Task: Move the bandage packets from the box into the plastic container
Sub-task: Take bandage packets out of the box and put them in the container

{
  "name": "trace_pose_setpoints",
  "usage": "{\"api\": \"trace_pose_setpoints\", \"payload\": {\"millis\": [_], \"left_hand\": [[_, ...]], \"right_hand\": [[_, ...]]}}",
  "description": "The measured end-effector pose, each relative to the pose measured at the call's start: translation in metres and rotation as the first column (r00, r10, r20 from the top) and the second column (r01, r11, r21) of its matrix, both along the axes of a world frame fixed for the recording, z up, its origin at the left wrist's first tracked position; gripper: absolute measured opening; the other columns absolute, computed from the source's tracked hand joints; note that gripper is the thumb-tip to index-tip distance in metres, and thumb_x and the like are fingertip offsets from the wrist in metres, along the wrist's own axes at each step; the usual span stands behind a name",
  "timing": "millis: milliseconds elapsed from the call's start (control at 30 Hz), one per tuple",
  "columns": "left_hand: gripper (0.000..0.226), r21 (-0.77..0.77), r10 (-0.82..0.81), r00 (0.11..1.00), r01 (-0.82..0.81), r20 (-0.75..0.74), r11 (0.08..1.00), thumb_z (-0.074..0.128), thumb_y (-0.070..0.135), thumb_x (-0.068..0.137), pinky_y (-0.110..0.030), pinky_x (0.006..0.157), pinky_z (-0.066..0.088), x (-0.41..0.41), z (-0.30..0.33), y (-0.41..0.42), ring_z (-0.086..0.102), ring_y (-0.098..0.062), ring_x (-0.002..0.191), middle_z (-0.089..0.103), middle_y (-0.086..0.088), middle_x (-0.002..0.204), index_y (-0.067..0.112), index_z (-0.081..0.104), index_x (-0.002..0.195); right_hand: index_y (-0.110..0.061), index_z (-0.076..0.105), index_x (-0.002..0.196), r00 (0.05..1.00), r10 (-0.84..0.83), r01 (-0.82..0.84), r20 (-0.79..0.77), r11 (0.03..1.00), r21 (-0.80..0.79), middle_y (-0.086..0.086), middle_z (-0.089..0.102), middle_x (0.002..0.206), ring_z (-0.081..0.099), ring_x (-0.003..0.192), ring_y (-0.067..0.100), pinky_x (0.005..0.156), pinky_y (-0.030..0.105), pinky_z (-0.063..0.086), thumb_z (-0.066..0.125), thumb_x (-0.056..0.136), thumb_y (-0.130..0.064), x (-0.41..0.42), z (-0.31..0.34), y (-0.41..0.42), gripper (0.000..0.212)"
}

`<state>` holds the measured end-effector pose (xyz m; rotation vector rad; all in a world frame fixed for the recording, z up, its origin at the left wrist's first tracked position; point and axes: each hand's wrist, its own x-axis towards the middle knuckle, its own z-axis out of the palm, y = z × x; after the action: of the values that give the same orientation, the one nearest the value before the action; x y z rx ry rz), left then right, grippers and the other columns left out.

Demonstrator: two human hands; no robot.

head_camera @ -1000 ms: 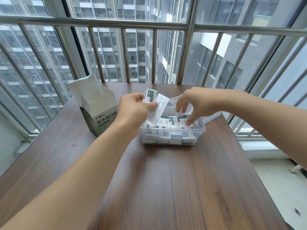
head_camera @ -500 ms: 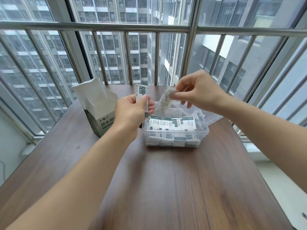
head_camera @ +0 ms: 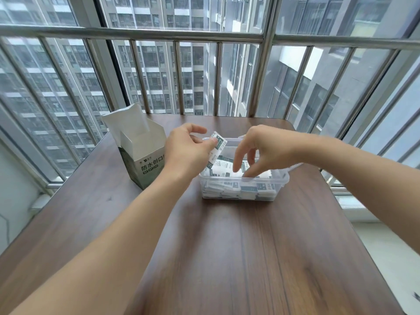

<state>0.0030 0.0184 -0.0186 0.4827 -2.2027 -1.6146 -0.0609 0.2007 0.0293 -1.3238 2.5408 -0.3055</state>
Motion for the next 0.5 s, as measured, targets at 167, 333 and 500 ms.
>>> {"api": "trace_pose_setpoints", "payload": {"millis": [167,333,500], "left_hand": [[0.013,-0.261,0.067,0.997,-0.073,-0.032,0.962,0.079,0.027,0.081,-0.035,0.068,0.061,0.0,0.0,0.007,0.071,-0.01,0.066,0.073,0.005,0.067,0.024,0.068,0.075],[0.011,-0.307,0.127,0.992,-0.128,-0.023,0.943,0.076,0.027,0.08,-0.029,0.067,0.059,-0.001,-0.003,0.014,0.07,-0.008,0.064,0.071,0.009,0.061,0.025,0.069,0.071],[0.012,-0.35,0.112,0.993,-0.12,-0.043,0.929,0.072,0.032,0.082,-0.029,0.07,0.058,0.006,-0.006,0.014,0.069,-0.008,0.065,0.071,0.009,0.063,0.024,0.074,0.073]], "right_hand": [[-0.014,0.077,0.101,0.929,-0.206,0.291,0.308,0.92,-0.261,-0.002,0.077,0.085,0.07,0.065,0.01,0.052,0.022,0.053,0.074,0.088,-0.03,-0.016,0.006,-0.003,0.021],[-0.005,0.075,0.103,0.845,-0.323,0.455,0.427,0.854,-0.254,0.008,0.077,0.088,0.058,0.05,0.01,0.045,0.02,0.046,0.077,0.088,-0.025,-0.014,-0.018,-0.03,0.025],[0.006,0.073,0.098,0.676,-0.338,0.624,0.654,0.736,-0.265,0.011,0.071,0.075,0.049,0.049,0.01,0.044,0.018,0.043,0.076,0.086,-0.004,-0.018,-0.027,-0.038,0.016]]}}
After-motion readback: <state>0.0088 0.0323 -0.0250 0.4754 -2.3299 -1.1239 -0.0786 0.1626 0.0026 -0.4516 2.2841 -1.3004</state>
